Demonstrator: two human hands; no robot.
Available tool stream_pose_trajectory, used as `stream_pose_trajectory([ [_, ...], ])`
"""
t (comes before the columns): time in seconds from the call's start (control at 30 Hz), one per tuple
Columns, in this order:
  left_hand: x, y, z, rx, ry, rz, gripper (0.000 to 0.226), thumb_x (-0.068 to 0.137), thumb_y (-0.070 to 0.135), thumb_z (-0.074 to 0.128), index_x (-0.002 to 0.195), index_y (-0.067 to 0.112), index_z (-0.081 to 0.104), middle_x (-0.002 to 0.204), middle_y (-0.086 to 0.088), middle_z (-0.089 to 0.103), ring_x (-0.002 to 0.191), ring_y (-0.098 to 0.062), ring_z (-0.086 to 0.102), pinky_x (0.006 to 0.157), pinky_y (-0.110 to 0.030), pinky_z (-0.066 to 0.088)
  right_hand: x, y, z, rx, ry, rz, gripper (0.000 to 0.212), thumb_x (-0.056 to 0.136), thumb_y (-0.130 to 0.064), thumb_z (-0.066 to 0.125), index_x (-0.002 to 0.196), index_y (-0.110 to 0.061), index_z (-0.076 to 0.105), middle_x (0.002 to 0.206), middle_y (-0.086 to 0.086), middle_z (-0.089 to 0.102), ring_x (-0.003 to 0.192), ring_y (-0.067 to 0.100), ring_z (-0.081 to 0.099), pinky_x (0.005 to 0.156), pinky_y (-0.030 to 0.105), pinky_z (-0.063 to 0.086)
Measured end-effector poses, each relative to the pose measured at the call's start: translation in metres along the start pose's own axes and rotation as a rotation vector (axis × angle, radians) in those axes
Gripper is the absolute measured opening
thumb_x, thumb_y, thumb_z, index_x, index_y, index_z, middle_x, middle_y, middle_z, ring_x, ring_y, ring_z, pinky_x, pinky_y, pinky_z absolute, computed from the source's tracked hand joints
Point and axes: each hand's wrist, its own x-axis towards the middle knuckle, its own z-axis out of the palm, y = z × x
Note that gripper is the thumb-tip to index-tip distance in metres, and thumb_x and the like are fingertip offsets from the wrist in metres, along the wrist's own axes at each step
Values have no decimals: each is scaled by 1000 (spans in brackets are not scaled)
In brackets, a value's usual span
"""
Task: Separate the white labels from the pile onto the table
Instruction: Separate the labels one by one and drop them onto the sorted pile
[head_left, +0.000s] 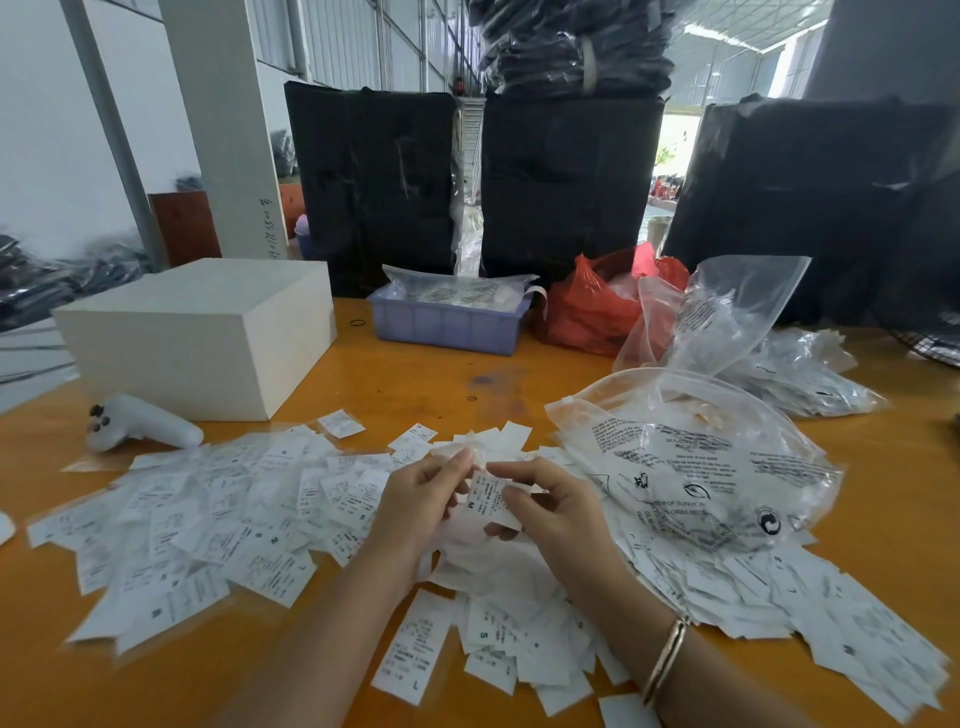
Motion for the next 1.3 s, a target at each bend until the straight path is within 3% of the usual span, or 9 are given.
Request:
stream_pose_trajectory([
  [0.13, 0, -3, -2, 74, -42, 30, 39, 84, 48, 63, 66, 14, 68, 58, 4, 54, 62, -12, 50, 65, -28, 44, 2, 2, -2, 24, 48, 38, 26, 92, 1, 52, 95, -17, 70, 83, 5, 63, 65, 26, 71, 54, 21, 52],
  [0.23, -1, -3, -2, 87, -90, 38, 31, 85, 44, 63, 67, 21, 72, 56, 9, 55, 59, -6, 51, 63, -24, 43, 2, 2, -4, 39, 99, 25, 29, 92, 3, 51, 93, -18, 71, 76, -4, 68, 64, 25, 71, 53, 21, 52],
  [0.43, -4, 1, 0, -12, -129, 19, 27, 89, 27, 62, 67, 16, 74, 67, 7, 67, 69, -10, 55, 67, -25, 43, 3, 2, -7, 35, 157, -23, 23, 93, -1, 53, 99, -15, 69, 90, 7, 68, 67, 21, 71, 59, 20, 53],
  [0.57, -7, 5, 3, -12, -154, 17, 16, 88, 18, 65, 76, 19, 74, 65, 7, 69, 63, -5, 56, 61, -18, 44, 4, 3, -6, -4, 144, -29, 22, 91, -2, 58, 95, -21, 69, 85, -6, 65, 57, 13, 65, 55, 19, 51],
  [0.7, -8, 6, 3, -55, -127, -15, 15, 88, 22, 65, 78, 17, 75, 65, 7, 69, 65, -7, 56, 64, -20, 45, 4, 3, -6, -17, 131, -42, 26, 90, 0, 58, 92, -25, 68, 72, -15, 60, 52, 9, 61, 51, 16, 47],
  [0.8, -8, 8, 1, -165, -104, -56, 24, 90, 28, 61, 77, 18, 78, 67, 8, 69, 65, -5, 57, 67, -23, 46, 4, 3, -8, 40, 137, -39, 31, 91, 2, 53, 96, -25, 68, 76, -11, 59, 57, 13, 62, 56, 21, 51],
  [0.97, -3, 9, -5, -305, 4, -90, 19, 87, 28, 65, 78, 21, 79, 66, 9, 67, 69, -9, 54, 64, -24, 45, 4, 4, -9, 82, 56, 36, 27, 92, 1, 54, 100, -18, 70, 84, 0, 63, 64, 21, 68, 59, 24, 52],
  [1.1, -4, 9, -4, -282, 10, -83, 18, 86, 30, 65, 77, 23, 79, 65, 10, 67, 70, -9, 56, 66, -24, 46, 2, 5, -2, 10, -34, 88, 27, 91, 0, 55, 99, -22, 71, 85, -1, 69, 66, 22, 70, 58, 23, 53],
  [1.3, -7, 7, -1, -135, -35, -22, 17, 87, 35, 64, 77, 32, 78, 69, 13, 69, 73, -6, 59, 69, -23, 47, 5, 5, -4, 60, 55, 75, 27, 91, -2, 56, 92, -22, 73, 82, 4, 66, 64, 25, 70, 53, 21, 51],
])
